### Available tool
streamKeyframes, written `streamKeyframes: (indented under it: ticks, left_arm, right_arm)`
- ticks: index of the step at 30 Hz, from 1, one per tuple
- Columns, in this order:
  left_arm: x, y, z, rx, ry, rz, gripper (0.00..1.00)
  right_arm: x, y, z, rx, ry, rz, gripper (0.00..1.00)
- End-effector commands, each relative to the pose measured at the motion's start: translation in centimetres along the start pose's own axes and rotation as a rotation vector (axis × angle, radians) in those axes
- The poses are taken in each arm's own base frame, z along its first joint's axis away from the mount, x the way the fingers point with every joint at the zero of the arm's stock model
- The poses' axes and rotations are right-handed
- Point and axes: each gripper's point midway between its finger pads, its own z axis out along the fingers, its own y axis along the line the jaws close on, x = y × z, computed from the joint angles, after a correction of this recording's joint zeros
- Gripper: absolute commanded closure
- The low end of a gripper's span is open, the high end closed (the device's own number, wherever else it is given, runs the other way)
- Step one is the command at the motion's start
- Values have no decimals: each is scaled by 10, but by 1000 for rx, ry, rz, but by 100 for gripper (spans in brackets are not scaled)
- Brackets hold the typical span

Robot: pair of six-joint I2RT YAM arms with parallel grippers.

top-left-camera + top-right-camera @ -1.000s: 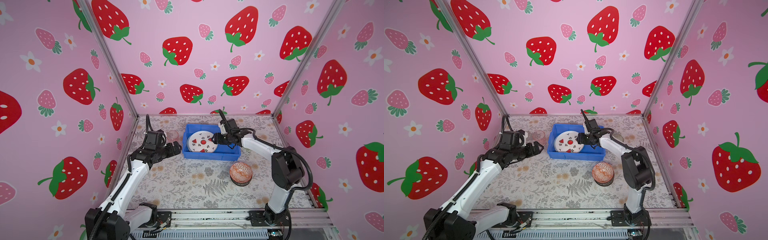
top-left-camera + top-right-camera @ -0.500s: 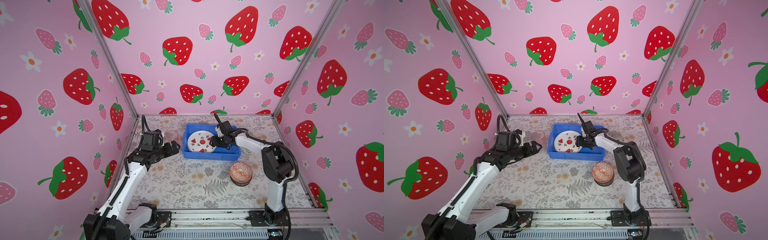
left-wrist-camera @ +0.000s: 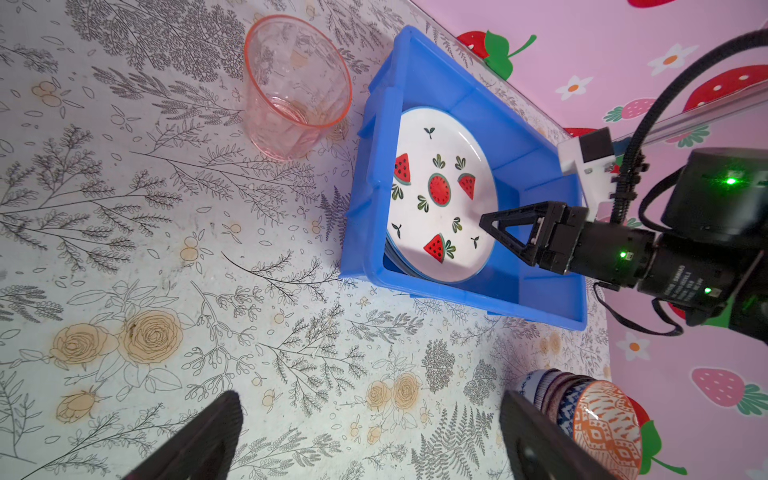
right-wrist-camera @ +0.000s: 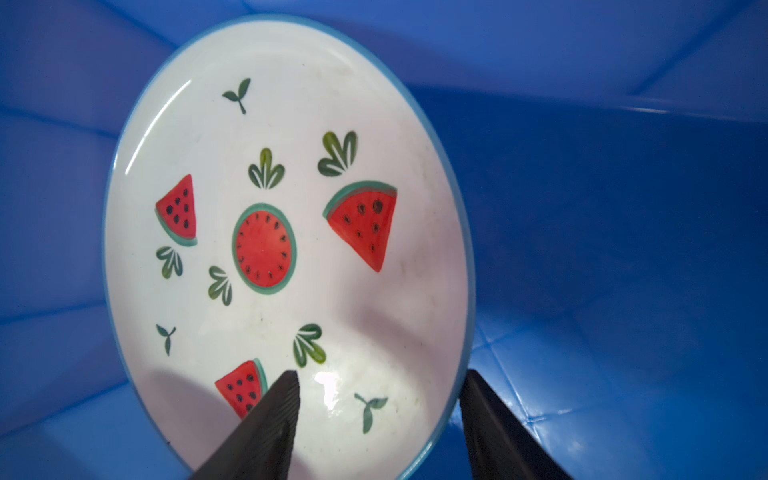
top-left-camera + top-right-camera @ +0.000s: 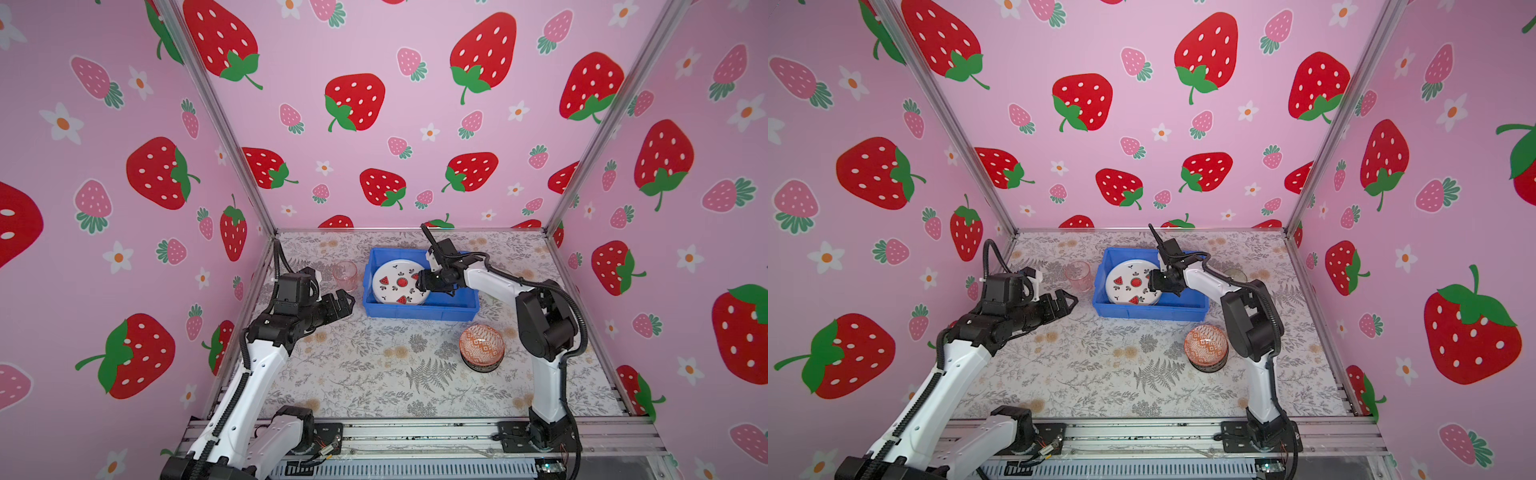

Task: Place the mixed dishes into the plastic bin
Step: 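Withdraw the right gripper to the bowl stack while the left moves over the bin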

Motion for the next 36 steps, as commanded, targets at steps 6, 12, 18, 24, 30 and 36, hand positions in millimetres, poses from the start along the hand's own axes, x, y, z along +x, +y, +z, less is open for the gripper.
streamKeyframes:
  ticks: [6, 12, 18, 24, 30, 36]
  left_arm:
    - [1, 4, 6, 1, 39, 2, 1]
    - [-15, -1, 14, 6, 42, 6, 1]
    - [-31, 1, 27, -26, 47, 0, 1]
    - [-49, 6, 39, -79, 48, -2, 1]
    - [-62, 7, 52, -106, 66, -14, 1]
    - [-73, 23, 65, -204, 73, -36, 1]
  right_arm:
    - [-18, -3, -59, 87, -118, -27, 34]
    - [-21, 0, -98, 81, -191, -19, 33]
    - [-14, 3, -139, 50, -261, -15, 30]
    - [2, -7, -173, 69, -312, 4, 22]
    - [15, -21, -199, 96, -362, 45, 1]
    - [24, -39, -218, 103, -398, 87, 1]
